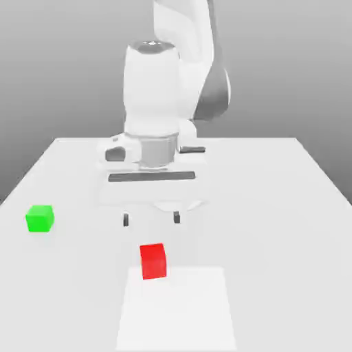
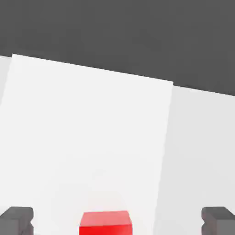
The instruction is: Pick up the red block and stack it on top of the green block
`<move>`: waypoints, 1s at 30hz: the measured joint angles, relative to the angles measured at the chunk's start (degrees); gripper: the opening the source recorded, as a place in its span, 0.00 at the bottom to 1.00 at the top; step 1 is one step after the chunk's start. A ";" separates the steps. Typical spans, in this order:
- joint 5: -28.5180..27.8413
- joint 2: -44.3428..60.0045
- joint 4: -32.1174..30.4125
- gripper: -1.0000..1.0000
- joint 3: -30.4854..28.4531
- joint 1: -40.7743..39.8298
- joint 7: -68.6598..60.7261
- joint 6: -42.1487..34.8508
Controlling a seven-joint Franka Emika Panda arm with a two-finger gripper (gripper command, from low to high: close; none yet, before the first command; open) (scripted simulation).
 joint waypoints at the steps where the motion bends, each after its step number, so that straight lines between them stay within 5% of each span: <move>1: 0.35 2.06 -0.25 0.50 -0.23 0.10 -0.54 1.63; 11: 7.31 16.35 0.97 0.50 5.15 -3.49 -5.76 13.93; 12: 7.61 17.55 1.03 0.00 6.15 -4.47 -6.08 15.00; 19: 7.33 17.76 1.05 0.00 6.62 -5.03 -5.88 15.16; 30: 2.16 3.85 -0.60 0.00 4.07 -3.90 -2.09 3.00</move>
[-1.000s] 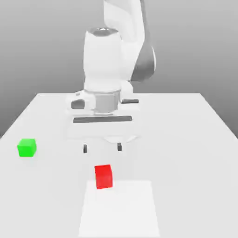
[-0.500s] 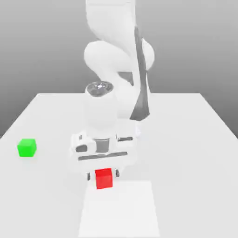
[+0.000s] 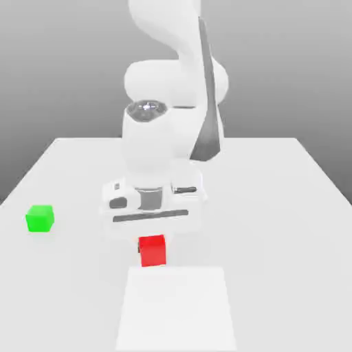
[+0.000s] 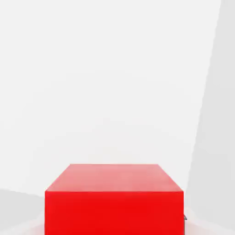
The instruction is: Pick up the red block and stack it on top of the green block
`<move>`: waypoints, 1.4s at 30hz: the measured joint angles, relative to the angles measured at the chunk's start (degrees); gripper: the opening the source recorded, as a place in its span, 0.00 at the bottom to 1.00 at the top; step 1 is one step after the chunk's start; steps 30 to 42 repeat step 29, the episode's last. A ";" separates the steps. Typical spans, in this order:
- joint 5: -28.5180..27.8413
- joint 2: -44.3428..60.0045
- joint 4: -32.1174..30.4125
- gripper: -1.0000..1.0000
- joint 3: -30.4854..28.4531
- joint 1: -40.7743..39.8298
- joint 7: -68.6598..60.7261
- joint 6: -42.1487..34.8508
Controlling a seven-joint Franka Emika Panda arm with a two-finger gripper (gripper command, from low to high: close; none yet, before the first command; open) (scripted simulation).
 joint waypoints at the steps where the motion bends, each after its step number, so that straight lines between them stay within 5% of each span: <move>1: -0.01 -1.26 -0.26 0.00 -0.04 0.01 -0.06 -1.04; 4: 0.00 -4.04 -0.41 0.00 -1.30 -1.64 0.97 -3.74; 19: -6.27 -4.59 8.14 0.00 -21.41 -35.37 27.20 -12.20; 25: 6.42 7.58 9.55 0.00 -20.26 -38.36 20.40 -2.39; 26: 9.17 9.37 9.68 1.00 -18.97 -39.07 18.44 -0.90; 42: 9.17 9.37 9.68 1.00 -18.97 -39.06 18.44 -0.90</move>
